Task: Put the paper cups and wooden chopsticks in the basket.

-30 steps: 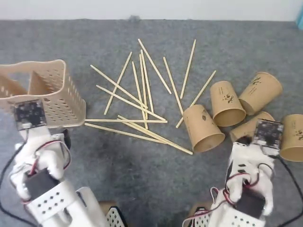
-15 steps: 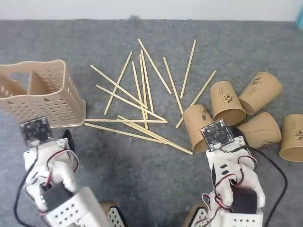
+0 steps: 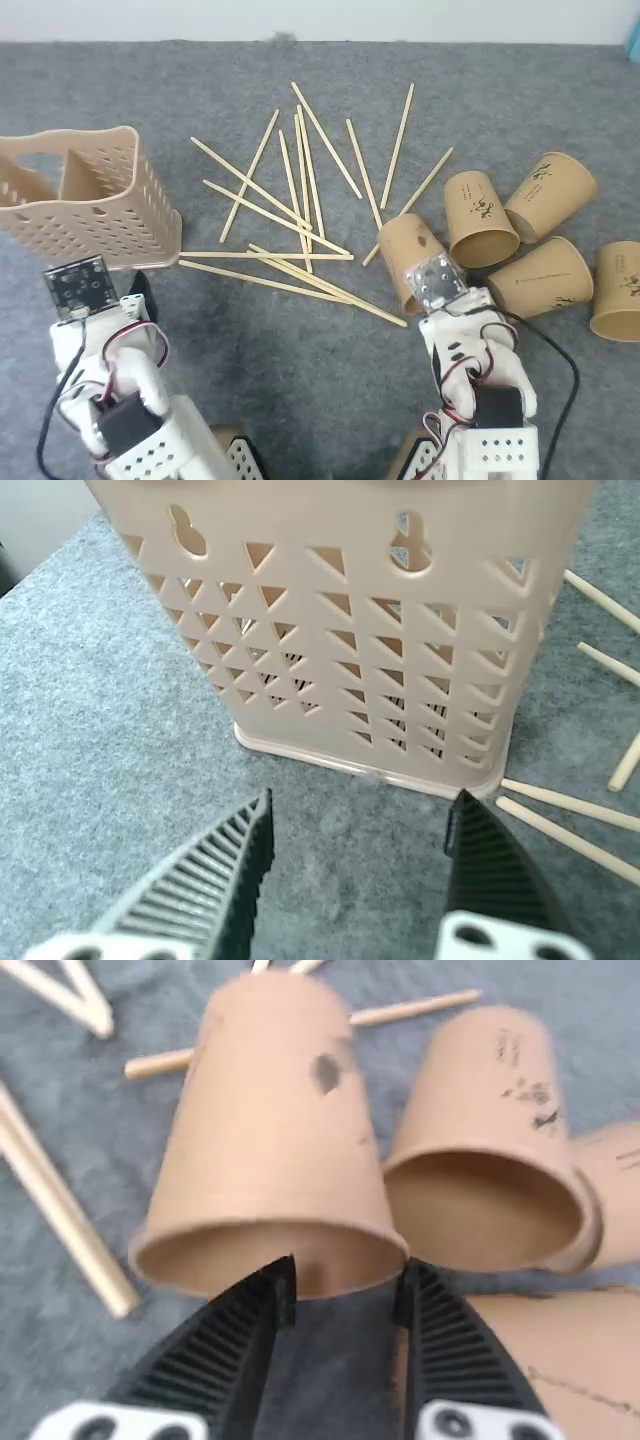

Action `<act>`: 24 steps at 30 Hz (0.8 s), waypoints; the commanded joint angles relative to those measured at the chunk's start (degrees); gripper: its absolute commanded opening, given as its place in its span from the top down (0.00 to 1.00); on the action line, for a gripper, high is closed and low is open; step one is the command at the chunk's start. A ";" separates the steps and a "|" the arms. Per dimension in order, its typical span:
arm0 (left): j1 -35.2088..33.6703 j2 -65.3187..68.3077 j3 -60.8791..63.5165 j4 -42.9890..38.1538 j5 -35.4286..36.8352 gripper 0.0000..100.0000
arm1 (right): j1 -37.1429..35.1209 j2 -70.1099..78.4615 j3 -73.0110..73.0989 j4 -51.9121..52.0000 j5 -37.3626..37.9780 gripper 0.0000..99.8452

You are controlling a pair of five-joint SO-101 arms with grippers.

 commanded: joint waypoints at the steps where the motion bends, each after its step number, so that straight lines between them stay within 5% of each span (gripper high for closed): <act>1: 1.93 0.35 -0.22 -0.09 1.05 0.73 | -0.66 -0.57 1.05 -3.74 0.09 0.82; 7: 2.02 0.35 -0.22 -0.09 1.05 0.73 | -0.66 -0.13 0.79 -7.43 0.35 1.00; 19: 2.11 0.44 -0.22 0.09 1.05 0.73 | -0.66 1.19 -14.59 1.71 0.53 0.99; 24: 2.02 0.62 -0.13 0.00 1.05 0.73 | -0.75 18.07 -34.55 10.24 0.18 0.99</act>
